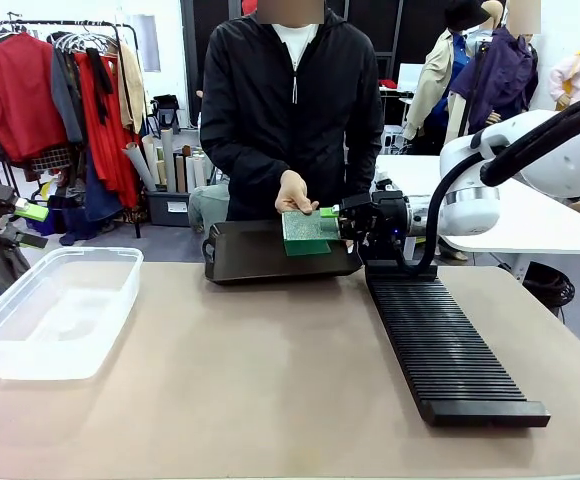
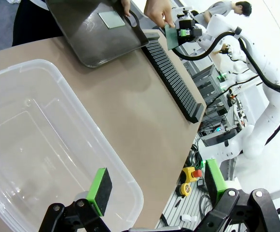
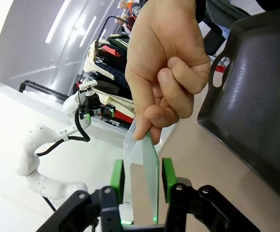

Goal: Sort PCBs into racks and boxes based on the side picked up.
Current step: Pick up the Blank PCB handed by the Human.

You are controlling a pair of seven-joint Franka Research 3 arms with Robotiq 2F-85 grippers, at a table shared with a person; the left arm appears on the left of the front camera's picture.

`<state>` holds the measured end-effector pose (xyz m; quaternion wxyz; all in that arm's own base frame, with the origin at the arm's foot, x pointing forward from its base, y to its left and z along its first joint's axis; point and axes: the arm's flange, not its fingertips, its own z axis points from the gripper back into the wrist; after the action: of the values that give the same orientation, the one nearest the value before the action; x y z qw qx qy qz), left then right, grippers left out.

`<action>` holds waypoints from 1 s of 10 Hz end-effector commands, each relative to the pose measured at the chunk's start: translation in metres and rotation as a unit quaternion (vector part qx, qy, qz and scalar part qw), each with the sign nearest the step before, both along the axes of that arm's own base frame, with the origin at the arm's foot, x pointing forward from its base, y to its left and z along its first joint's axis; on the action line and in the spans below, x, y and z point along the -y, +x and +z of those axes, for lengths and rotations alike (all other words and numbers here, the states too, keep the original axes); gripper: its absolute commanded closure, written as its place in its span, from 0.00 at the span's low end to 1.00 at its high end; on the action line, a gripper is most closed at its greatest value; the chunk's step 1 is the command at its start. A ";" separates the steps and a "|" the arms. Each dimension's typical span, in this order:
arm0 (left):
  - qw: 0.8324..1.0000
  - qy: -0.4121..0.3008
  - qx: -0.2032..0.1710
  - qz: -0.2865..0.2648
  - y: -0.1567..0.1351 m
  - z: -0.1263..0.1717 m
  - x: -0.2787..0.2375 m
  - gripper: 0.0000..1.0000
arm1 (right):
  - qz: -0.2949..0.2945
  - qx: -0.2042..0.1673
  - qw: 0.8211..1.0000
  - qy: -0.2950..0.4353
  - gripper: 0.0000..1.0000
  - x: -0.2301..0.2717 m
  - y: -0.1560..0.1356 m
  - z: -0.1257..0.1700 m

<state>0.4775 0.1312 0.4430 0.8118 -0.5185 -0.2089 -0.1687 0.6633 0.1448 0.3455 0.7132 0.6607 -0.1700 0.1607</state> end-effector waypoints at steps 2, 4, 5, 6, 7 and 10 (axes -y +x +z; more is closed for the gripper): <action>1.000 0.001 -0.001 0.002 -0.001 0.002 0.001 0.00 | -0.019 0.008 1.000 0.004 0.91 -0.011 0.011 0.001; 1.000 0.001 -0.001 0.002 -0.001 0.002 0.001 0.00 | -0.028 0.002 1.000 0.007 1.00 -0.010 0.014 0.001; 1.000 0.001 -0.001 0.002 -0.001 0.002 0.001 0.00 | -0.030 0.001 1.000 0.008 1.00 -0.009 0.015 0.001; 1.000 0.001 -0.001 0.002 -0.001 0.002 0.001 0.00 | -0.030 0.000 0.999 0.010 1.00 -0.009 0.014 0.001; 1.000 0.001 -0.001 0.002 -0.001 0.002 0.001 0.00 | -0.033 -0.005 0.999 0.010 1.00 -0.008 0.014 0.001; 1.000 0.001 -0.001 0.002 -0.001 0.002 0.001 0.00 | -0.012 0.000 1.000 -0.003 1.00 -0.001 0.004 -0.001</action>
<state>0.4775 0.1312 0.4430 0.8118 -0.5185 -0.2089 -0.1687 0.6684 0.1441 0.3434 0.7172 0.6565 -0.1785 0.1505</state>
